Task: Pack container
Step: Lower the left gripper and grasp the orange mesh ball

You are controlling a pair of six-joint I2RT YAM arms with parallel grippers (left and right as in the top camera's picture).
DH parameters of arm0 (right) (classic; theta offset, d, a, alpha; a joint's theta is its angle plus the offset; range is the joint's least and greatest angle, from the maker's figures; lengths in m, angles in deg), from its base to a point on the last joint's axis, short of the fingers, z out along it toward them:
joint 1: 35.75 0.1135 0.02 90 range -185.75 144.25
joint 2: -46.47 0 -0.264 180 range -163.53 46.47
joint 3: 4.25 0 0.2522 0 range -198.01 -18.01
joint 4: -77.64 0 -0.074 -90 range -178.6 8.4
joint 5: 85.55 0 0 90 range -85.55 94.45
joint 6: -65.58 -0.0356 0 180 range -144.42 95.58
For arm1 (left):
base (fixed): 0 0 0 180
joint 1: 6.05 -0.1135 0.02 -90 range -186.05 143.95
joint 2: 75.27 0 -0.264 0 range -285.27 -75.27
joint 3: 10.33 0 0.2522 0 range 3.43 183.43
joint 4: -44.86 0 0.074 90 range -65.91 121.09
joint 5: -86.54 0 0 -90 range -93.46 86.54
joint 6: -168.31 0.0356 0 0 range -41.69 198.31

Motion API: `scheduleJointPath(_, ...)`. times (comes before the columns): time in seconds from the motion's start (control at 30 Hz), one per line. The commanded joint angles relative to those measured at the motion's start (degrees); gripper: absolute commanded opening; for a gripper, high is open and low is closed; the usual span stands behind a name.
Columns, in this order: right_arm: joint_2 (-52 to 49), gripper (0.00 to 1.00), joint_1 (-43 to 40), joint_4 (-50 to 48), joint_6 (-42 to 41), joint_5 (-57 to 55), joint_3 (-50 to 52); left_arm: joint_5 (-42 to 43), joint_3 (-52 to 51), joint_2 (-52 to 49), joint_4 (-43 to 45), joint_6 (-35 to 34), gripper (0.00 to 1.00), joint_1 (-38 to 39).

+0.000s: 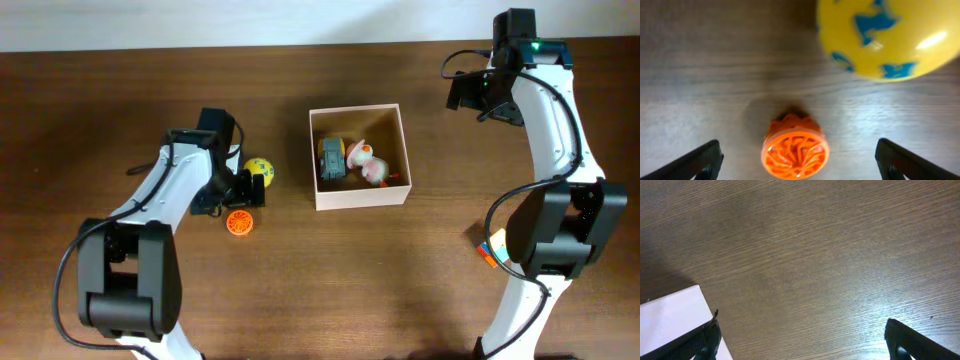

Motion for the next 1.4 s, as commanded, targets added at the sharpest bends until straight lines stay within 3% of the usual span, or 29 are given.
scheduleJointPath(0.0,0.0,0.99,0.2,0.0,-0.5,-0.7,0.1,-2.6,0.0,-0.8,-1.0,-1.9,0.99,-0.2)
scheduleJointPath(0.4,0.0,0.99,0.2,0.0,-0.5,-0.7,0.1,-2.2,-5.6,-0.9,5.3,-3.1,0.99,0.3)
scheduleJointPath(1.0,0.0,0.99,0.2,0.0,-0.5,-0.7,0.1,-1.8,-9.2,-0.9,7.1,-3.1,0.99,3.6)
scheduleJointPath(1.13,0.0,0.99,0.2,0.0,-0.5,-0.7,0.1,-2.1,-9.2,-0.9,7.6,-3.1,0.89,3.5)
scheduleJointPath(1.2,0.0,0.99,0.2,0.0,-0.5,-0.7,0.1,-2.1,-9.2,-0.9,7.7,-3.1,0.80,3.5)
scheduleJointPath(1.37,0.0,0.99,0.2,0.0,-0.5,-0.7,0.1,-2.7,-9.2,-0.9,7.9,-3.1,0.75,3.5)
